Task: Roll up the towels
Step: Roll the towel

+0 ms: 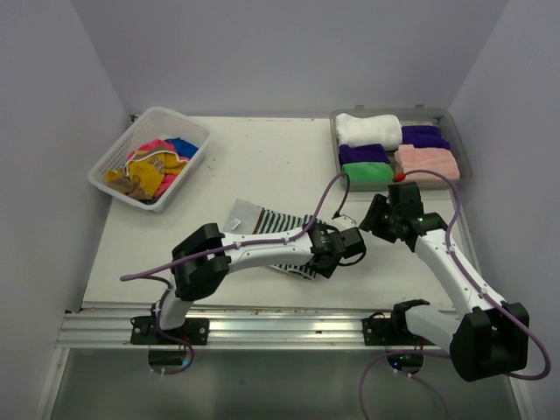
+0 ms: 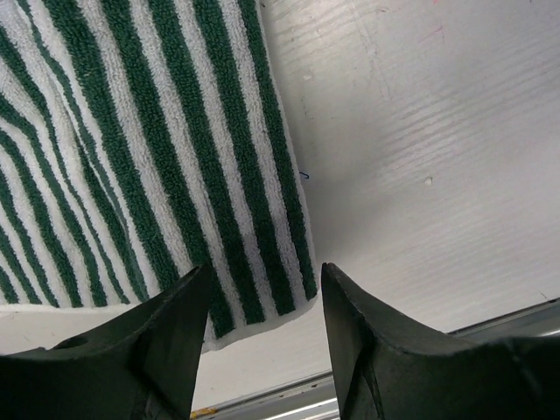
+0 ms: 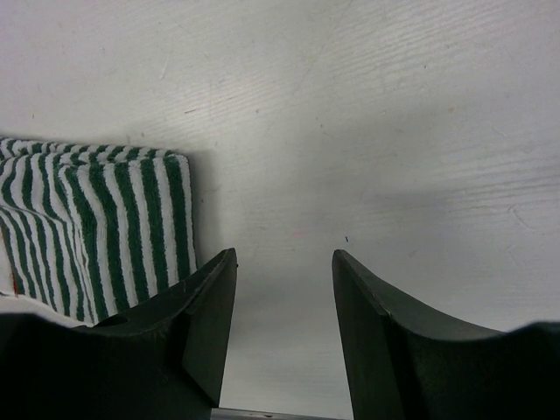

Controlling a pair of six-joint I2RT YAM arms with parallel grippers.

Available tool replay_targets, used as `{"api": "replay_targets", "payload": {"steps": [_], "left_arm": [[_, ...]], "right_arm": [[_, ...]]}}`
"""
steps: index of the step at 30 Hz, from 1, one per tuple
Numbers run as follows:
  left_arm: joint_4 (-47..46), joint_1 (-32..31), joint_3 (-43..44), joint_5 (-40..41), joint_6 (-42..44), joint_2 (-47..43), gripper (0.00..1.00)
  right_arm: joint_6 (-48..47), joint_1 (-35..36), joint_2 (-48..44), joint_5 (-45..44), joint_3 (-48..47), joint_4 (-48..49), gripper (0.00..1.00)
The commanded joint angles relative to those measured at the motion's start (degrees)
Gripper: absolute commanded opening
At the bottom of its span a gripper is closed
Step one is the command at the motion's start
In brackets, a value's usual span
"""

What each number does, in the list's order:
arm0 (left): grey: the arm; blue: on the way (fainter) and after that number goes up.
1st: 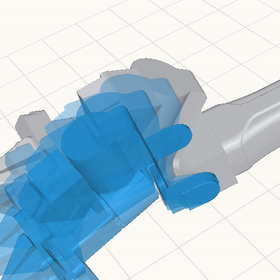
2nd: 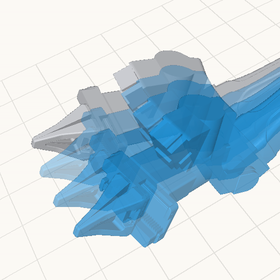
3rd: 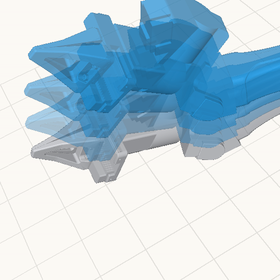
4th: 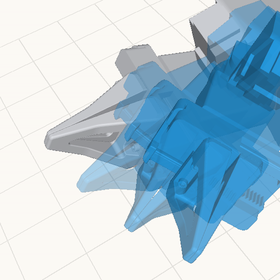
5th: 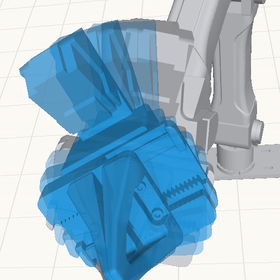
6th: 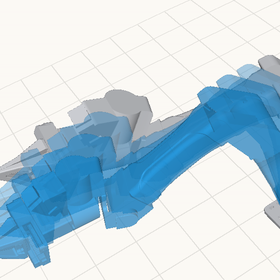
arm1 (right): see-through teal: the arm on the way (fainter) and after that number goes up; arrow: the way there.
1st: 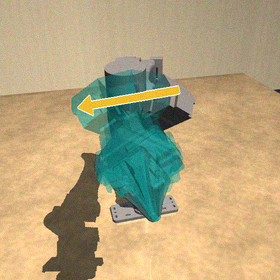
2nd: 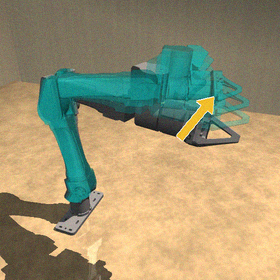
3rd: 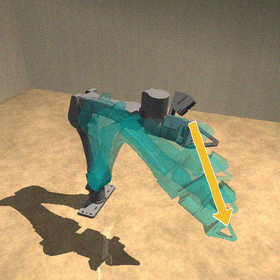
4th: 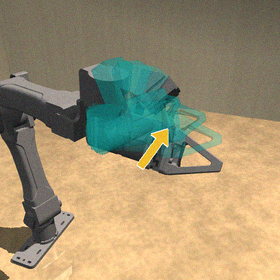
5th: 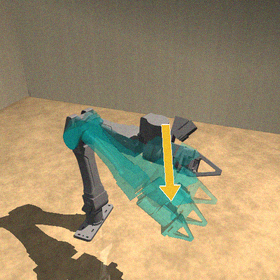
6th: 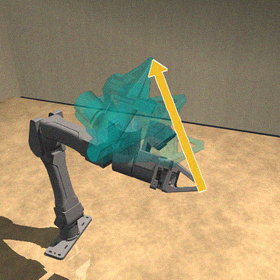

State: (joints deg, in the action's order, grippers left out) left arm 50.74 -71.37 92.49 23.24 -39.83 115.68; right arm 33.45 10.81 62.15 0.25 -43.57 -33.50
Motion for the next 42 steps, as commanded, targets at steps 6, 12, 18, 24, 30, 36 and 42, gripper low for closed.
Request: {"api": "replay_targets", "payload": {"steps": [6, 12, 18, 24, 30, 36, 42], "left_arm": [[-0.2, -0.35, 2.35, 3.82, 0.46, 4.9, 0.56], [-4.42, 1.93, -2.47, 1.37, 1.07, 4.91, 0.43], [-12.75, 4.75, -10.29, -6.09, 2.21, -1.49, 0.25], [-29.63, 11.51, -26.99, -22.0, 2.48, -13.89, 0.15], [-36.14, 14.16, -32.98, -29.3, 1.69, -17.76, 0.15], [-40.19, 15.65, -36.76, -32.73, 0.55, -19.87, 0.15], [-41.69, 16.7, -38.35, -35.11, 0.64, -21.54, 0.15]], "right_arm": [[0.3, -0.26, 0.43, 1.68, 0.24, 1.24, 0.52], [0.47, -0.26, -0.1, 2.03, 0.94, 0.89, 0.53], [3.37, -0.17, -0.8, 8.26, 5.33, 6.92, 0.53], [10.92, 3.68, -1.07, 12.85, 10.35, 15.38, 0.68], [15.32, 11.42, 4.9, 10.21, 7.19, 20.39, 0.73], [17.7, 17.66, 13.5, 7.48, 3.85, 22.94, 0.72], [19.01, 19.95, 20.19, 4.94, 1.04, 23.92, 0.63]]}}
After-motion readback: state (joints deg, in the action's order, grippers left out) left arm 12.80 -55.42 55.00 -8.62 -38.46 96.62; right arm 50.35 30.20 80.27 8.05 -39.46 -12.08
